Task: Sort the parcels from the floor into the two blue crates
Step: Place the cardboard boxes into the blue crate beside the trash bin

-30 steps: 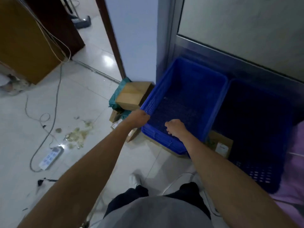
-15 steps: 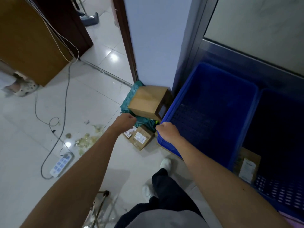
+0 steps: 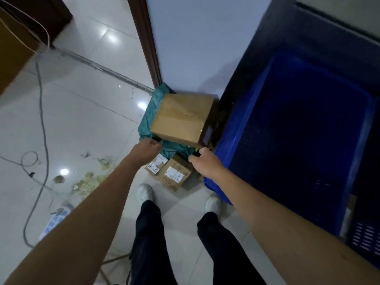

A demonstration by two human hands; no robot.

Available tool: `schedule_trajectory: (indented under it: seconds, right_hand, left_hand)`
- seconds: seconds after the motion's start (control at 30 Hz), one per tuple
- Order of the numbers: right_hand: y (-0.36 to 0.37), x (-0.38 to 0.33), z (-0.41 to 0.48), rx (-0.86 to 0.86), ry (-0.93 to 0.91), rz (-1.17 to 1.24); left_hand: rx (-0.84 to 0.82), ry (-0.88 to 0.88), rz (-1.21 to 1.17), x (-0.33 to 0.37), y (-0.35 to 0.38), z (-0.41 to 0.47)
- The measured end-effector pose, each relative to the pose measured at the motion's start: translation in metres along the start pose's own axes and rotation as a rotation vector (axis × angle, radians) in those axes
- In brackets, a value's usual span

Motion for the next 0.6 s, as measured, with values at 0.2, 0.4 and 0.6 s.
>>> schedule_trajectory:
  seconds: [0.2,0.4,0.6]
  right_hand:
    - [0.049,0.005,0.138,0.179,0.213,0.134]
    - [0.079,0.036,0.26,0.471,0.526,0.587]
    - [0.081,0.061,0.32,0.507,0.476,0.816]
  left_hand:
    - [-0.129,0.02,0.112,-0.06,0.017,0.163]
    - [-0.09,-0.013,0.015,-0.119,0.021,0.298]
    - [-0.147,-0.055,-0.207,-0.145,0.04,0.369]
Point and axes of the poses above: each hand's wrist, its own z-axis towards the middle knuckle, its own y-axis out of the palm, x = y × z, the point moved 1 cm from there along z, towards the middle knuckle, and after that the axes turned 9 degrees about -z, right-handed, at the moved point
